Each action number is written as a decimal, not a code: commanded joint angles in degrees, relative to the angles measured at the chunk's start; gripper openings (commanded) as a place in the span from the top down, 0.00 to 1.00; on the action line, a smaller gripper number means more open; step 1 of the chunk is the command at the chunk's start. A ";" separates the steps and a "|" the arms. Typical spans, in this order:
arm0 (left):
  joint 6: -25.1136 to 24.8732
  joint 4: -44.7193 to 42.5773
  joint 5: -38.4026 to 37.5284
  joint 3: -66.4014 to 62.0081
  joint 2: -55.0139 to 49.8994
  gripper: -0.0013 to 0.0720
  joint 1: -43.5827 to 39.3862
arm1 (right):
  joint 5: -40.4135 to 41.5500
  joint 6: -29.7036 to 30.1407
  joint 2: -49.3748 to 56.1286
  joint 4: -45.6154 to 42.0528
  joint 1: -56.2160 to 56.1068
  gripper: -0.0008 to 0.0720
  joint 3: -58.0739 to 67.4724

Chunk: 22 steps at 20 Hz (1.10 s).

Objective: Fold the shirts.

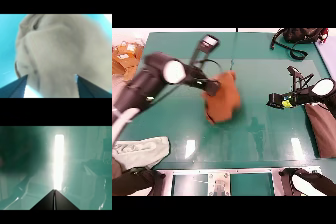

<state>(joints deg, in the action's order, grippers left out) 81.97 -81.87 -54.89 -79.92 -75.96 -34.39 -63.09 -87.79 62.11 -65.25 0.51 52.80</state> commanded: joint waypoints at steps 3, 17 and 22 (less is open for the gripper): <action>2.38 4.09 -7.21 -3.30 -5.77 0.01 3.28 | -0.63 -0.22 0.13 2.89 0.17 0.81 0.00; -4.81 36.96 1.42 25.79 -9.86 0.01 5.55 | 6.73 6.51 21.73 16.74 5.25 0.45 4.07; -5.11 35.28 -3.52 25.31 -12.35 0.95 5.51 | 6.75 7.50 31.50 20.76 3.30 0.42 11.78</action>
<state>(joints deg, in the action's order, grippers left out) 77.78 -47.35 -56.27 -54.96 -87.24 -29.28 -56.31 -81.38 88.42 -47.55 4.82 60.77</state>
